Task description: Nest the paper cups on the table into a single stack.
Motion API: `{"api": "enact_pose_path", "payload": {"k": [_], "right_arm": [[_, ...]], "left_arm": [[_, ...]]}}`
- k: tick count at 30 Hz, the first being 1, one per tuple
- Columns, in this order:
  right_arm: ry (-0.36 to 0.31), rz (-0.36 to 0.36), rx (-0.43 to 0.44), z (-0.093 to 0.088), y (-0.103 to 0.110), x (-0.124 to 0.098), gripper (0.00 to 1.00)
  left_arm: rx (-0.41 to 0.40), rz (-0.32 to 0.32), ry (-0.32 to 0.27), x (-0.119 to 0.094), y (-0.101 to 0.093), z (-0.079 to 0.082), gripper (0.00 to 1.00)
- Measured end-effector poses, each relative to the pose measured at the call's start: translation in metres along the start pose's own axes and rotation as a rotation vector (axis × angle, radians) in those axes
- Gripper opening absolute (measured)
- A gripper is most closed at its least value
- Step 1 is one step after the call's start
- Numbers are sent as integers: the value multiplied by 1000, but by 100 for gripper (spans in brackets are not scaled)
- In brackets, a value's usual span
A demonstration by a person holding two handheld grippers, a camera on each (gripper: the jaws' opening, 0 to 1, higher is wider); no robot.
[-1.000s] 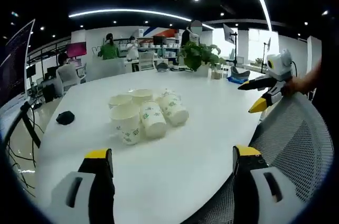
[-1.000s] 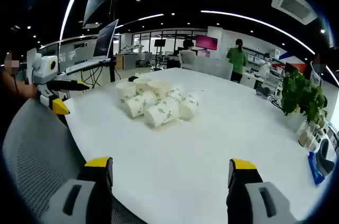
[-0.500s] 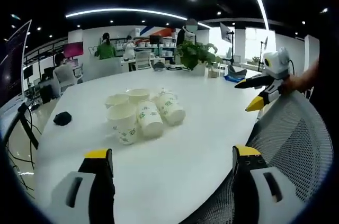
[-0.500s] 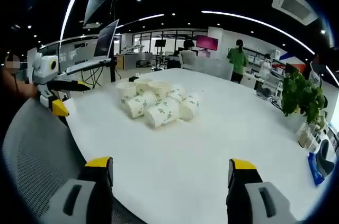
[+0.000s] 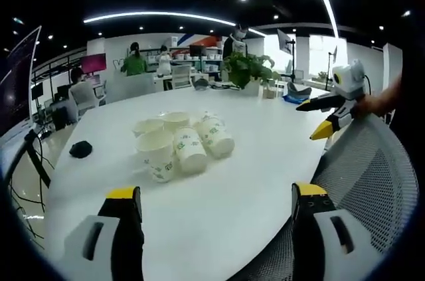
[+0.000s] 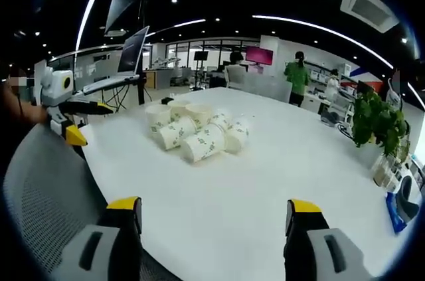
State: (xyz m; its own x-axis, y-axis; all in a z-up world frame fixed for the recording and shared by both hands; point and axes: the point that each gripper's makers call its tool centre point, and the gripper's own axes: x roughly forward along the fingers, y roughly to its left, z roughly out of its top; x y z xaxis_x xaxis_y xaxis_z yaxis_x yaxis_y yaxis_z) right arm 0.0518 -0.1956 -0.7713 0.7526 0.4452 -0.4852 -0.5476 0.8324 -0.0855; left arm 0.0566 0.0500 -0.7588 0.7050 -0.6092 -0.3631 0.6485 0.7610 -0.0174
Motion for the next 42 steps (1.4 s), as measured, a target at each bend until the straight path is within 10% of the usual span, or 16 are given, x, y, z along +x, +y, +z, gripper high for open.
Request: {"api": "enact_pose_path", "payload": {"k": [42], "right_arm": [[-38, 24, -36, 7, 7, -1, 98]], "left_arm": [[-10, 49, -90, -6, 7, 16, 99]]}}
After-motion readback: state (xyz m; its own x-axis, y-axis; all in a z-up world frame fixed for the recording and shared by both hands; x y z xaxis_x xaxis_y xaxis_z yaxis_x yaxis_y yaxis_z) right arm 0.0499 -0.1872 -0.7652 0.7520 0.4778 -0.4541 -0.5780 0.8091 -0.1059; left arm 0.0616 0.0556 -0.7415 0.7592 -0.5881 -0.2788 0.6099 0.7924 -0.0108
